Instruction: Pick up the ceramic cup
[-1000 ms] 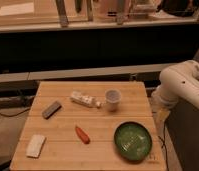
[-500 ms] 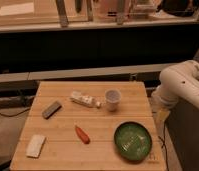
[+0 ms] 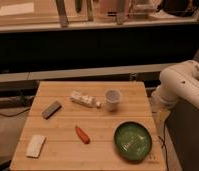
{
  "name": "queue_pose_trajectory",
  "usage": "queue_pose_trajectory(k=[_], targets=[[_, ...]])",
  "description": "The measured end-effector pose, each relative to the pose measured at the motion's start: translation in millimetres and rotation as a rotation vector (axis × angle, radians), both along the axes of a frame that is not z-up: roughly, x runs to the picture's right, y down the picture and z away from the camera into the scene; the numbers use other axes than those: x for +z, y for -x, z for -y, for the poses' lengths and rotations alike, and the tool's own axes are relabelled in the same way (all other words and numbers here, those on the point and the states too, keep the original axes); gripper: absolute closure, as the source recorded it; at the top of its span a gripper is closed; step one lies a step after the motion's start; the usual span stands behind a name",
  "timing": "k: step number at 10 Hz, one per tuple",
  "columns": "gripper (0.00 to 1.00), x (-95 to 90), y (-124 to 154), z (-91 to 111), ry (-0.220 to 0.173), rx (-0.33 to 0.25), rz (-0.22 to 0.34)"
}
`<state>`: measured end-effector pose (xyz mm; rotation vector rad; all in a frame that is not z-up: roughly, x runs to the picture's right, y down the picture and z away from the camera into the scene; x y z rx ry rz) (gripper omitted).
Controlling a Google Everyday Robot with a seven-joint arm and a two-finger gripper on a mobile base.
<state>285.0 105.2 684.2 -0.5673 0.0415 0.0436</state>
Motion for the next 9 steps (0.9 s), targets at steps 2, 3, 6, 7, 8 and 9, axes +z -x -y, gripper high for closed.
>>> queue_pose_trajectory(k=[2,3,6,7,8,9], targets=[[0.20,5.8,5.7,18.5,-0.031,-0.035,0.009],[0.20,12.6,9.9,30.8,-0.045,-0.054,0.014],[0.20,19.2,15.1,47.9,-0.072,-0.089,0.021],[0.20,18.8,17.0,50.8,-0.084,-0.105,0.023],[0.20,19.7,18.4,53.7,-0.092,-0.117,0.025],[0.20,23.3,24.1,59.2,-0.105,-0.140,0.032]])
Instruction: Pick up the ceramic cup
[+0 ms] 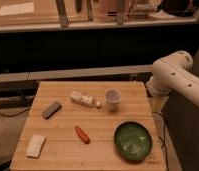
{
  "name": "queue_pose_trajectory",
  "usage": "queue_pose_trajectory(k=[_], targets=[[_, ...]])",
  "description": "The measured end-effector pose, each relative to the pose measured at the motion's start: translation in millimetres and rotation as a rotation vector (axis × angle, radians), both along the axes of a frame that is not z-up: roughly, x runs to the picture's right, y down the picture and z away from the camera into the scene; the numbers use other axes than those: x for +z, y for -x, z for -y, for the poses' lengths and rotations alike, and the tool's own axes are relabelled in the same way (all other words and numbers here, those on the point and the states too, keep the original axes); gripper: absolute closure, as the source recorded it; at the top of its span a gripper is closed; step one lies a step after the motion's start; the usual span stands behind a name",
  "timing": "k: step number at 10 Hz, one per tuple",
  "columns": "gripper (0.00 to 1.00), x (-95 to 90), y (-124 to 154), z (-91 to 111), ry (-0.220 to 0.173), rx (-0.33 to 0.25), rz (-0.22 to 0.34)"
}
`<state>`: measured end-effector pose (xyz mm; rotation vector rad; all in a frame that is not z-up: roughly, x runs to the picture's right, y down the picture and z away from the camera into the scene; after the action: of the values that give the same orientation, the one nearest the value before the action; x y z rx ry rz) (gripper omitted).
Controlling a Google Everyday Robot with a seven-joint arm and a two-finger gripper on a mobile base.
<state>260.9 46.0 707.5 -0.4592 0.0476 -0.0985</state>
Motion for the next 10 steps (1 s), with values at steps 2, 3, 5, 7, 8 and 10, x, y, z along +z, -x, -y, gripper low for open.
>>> queue_pose_trajectory(k=[2,3,5,7,8,10], targets=[[0.20,9.1,19.3,11.6,-0.027,-0.057,0.021],[0.20,11.4,21.8,14.9,-0.035,-0.074,0.026],[0.20,11.0,25.1,17.4,-0.053,-0.106,0.036],[0.20,17.2,33.0,19.6,-0.071,-0.147,0.063],[0.20,21.4,42.3,21.5,-0.079,-0.172,0.081],[0.20,25.5,50.3,23.5,-0.094,-0.200,0.098]])
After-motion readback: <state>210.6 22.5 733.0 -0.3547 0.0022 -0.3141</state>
